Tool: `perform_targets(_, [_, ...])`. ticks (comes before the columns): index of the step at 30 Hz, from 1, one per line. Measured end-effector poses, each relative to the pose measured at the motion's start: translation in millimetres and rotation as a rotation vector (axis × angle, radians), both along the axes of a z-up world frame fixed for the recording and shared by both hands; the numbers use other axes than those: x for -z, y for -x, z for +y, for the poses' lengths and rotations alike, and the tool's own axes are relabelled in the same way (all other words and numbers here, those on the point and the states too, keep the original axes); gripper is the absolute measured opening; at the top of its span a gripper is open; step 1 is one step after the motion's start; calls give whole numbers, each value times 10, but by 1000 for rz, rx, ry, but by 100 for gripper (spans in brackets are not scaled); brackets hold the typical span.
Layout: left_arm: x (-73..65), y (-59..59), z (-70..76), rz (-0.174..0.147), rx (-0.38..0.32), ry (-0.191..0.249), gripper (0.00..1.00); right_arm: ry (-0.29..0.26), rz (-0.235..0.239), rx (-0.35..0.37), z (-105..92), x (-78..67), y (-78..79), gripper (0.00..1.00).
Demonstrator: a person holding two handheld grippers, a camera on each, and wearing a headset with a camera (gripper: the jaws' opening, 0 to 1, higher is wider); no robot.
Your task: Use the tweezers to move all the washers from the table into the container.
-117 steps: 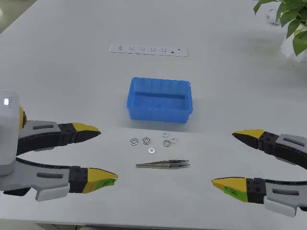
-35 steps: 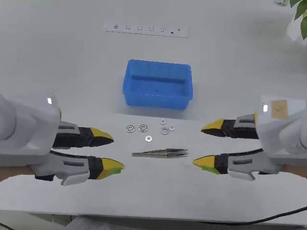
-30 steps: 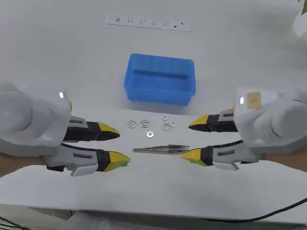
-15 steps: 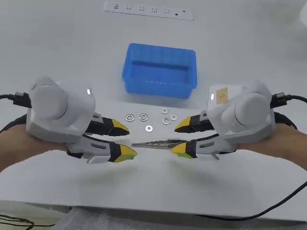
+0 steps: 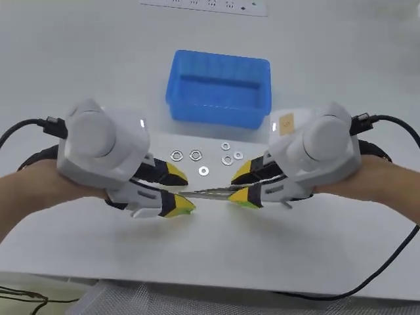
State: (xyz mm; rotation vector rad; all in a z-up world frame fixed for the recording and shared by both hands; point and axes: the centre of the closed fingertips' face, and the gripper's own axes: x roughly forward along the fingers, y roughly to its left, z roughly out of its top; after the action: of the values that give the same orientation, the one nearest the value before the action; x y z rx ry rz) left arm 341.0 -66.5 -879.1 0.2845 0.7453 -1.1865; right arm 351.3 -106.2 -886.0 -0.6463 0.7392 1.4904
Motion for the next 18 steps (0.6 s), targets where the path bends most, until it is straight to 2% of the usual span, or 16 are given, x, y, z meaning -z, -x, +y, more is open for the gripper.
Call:
perform_targets(3, [2, -30, -7, -6, 6, -10, 24, 13, -2, -14, -2, 33, 14, 13])
perform_targets(11, [18, -71, -49, -45, 72, -60, 16, 2, -4, -23, 13, 29, 25, 10])
perform_targets(15, [31, -90, -37, -33, 66, -73, 8, -9, -13, -20, 13, 30, 44, 9])
perform_targets(18, [28, -66, -39, -21, 70, -74, 8, -20, -16, -12, 13, 25, 53, 8])
